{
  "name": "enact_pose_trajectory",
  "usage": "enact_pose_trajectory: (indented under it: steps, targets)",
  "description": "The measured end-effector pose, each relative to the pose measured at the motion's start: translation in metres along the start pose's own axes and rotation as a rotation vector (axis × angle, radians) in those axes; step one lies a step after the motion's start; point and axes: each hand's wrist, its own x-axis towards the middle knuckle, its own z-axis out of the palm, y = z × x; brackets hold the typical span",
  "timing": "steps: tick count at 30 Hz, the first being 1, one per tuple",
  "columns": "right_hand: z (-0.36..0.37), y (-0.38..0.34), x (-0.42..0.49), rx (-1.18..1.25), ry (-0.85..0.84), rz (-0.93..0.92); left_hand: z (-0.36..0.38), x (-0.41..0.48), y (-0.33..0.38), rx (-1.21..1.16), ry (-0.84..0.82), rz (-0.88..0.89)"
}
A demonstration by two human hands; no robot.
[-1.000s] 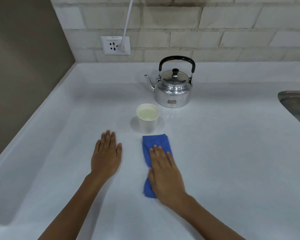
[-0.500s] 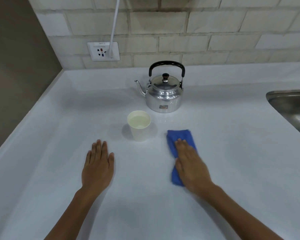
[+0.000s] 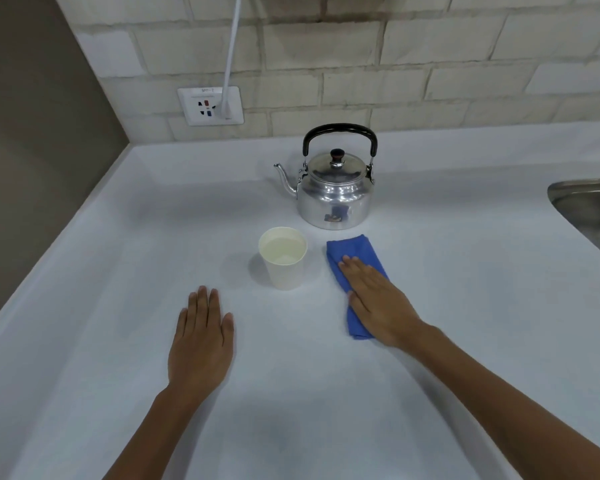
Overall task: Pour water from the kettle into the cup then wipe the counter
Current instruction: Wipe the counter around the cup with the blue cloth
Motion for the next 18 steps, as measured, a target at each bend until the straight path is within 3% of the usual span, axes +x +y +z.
enact_pose_trajectory:
  steps: [5, 14, 18]
  targets:
    - [-0.007, 0.005, 0.022, -0.007, -0.042, 0.105, -0.001, -0.001, 0.004, 0.025, 0.003, -0.002]
    - [-0.003, -0.005, 0.020, 0.069, -0.160, -0.174, 0.002, 0.001, 0.001, 0.002, 0.004, -0.014]
    - [-0.007, -0.003, 0.038, 0.063, -0.158, -0.085, 0.003, 0.000, 0.003, 0.011, 0.009, -0.012]
